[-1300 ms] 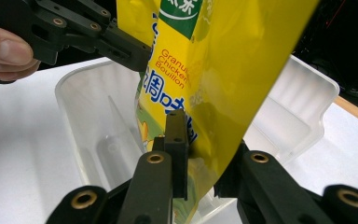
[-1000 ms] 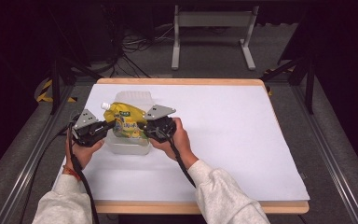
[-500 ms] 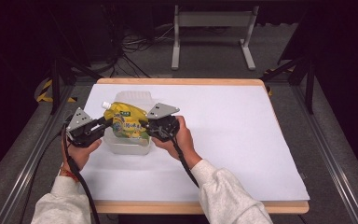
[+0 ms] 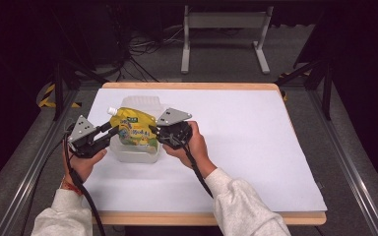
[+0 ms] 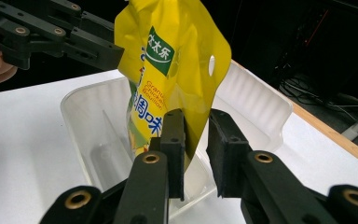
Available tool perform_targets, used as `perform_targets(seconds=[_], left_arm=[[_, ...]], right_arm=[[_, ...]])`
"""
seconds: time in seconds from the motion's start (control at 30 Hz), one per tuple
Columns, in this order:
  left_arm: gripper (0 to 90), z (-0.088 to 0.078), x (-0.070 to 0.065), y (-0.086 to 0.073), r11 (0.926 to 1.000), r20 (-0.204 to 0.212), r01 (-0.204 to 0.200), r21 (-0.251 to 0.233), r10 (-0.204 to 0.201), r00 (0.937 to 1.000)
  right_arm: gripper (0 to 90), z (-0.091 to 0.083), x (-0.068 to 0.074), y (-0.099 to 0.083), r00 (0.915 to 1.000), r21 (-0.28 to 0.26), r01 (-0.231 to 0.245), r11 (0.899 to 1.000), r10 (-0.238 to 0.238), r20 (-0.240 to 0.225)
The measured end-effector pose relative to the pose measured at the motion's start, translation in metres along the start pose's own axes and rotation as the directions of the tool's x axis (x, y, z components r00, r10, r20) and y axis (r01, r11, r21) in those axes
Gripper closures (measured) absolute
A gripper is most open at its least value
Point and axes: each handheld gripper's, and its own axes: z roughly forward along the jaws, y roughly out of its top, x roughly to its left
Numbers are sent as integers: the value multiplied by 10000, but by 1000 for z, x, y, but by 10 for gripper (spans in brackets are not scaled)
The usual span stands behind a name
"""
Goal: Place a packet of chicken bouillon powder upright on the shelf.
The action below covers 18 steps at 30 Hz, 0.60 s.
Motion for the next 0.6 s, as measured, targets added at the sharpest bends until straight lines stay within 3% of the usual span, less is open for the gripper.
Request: perform_targets(seconds=[0.6], left_arm=[[583, -13, -7, 3, 9992, -178, -67, -384, 60, 9998]], right_arm=[[754, -12, -2, 4, 9996, -79, 238, 9997, -237, 170]])
